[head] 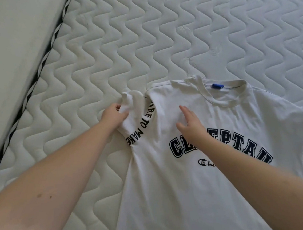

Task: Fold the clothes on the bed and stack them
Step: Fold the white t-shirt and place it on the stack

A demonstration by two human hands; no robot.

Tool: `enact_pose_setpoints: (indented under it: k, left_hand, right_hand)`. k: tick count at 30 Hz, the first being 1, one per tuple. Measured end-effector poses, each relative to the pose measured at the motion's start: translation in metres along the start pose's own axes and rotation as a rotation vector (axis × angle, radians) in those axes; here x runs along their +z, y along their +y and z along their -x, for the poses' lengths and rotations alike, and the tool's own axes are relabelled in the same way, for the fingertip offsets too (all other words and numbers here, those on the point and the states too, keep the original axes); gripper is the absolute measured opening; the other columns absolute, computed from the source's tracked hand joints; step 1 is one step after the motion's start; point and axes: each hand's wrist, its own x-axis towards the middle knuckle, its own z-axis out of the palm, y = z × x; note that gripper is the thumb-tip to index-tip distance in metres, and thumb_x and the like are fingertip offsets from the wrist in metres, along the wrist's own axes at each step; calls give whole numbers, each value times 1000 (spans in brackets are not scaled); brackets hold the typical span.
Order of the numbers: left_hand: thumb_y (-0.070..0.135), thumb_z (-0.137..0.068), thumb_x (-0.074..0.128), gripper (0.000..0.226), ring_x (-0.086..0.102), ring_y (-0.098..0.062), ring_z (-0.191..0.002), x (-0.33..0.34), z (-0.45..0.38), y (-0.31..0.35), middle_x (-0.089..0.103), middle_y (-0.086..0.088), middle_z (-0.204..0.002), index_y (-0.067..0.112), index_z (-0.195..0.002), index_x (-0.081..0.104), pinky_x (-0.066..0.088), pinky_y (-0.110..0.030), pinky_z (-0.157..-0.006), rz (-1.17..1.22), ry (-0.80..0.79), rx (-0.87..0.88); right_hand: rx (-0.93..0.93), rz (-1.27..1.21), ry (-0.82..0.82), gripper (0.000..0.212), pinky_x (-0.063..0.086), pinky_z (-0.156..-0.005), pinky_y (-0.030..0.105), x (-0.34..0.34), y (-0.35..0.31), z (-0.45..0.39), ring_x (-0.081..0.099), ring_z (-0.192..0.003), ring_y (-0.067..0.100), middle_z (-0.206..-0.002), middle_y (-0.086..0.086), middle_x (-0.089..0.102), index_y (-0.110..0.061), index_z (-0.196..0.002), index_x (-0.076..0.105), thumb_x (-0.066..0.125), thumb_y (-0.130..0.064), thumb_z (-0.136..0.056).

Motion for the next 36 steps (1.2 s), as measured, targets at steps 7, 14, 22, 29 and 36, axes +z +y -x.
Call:
enact_pose_setpoints:
  k: [7,14,22,29,36]
  left_hand:
    - [33,-94,63,18,60,-19,-91,-4,34,-48,62,7,-93,20,-103,53,43,-29,-73,350,280,82]
    - [32,-88,71,35,66,-24,-97,12,63,-92,68,3,-100,18,-113,50,51,-47,-90,595,237,-178]
    - [60,-85,55,40,70,-9,-87,-3,63,-81,76,7,-97,26,-96,73,48,-28,-74,705,-20,-250]
    - [9,-92,50,43,60,-25,-104,-39,4,-48,63,-12,-123,18,-134,53,51,-42,-92,759,-28,-177]
    - [8,-90,67,20,64,-15,-79,-73,-18,-32,66,-2,-89,23,-104,66,58,-26,-65,317,-177,32]
  right_hand:
    - [-14,309,-15,72,6,-120,41,6,-15,-55,-2,-151,14,-164,-11,-7,-32,-156,3,44,-41,-98]
    - [112,451,-49,76,-5,-119,45,12,-9,-84,-17,-149,15,-163,-7,-19,-30,-155,-7,37,-54,-97]
    - [-164,347,216,52,15,-112,40,49,-70,-54,24,-140,25,-151,3,33,-25,-146,37,48,-36,-96]
    - [-372,300,15,27,36,-90,37,119,-113,17,51,-106,28,-112,6,57,-17,-117,58,51,-31,-95]
    - [-247,513,2,53,30,-89,39,171,-105,28,42,-110,29,-117,7,45,-20,-120,43,62,-52,-82]
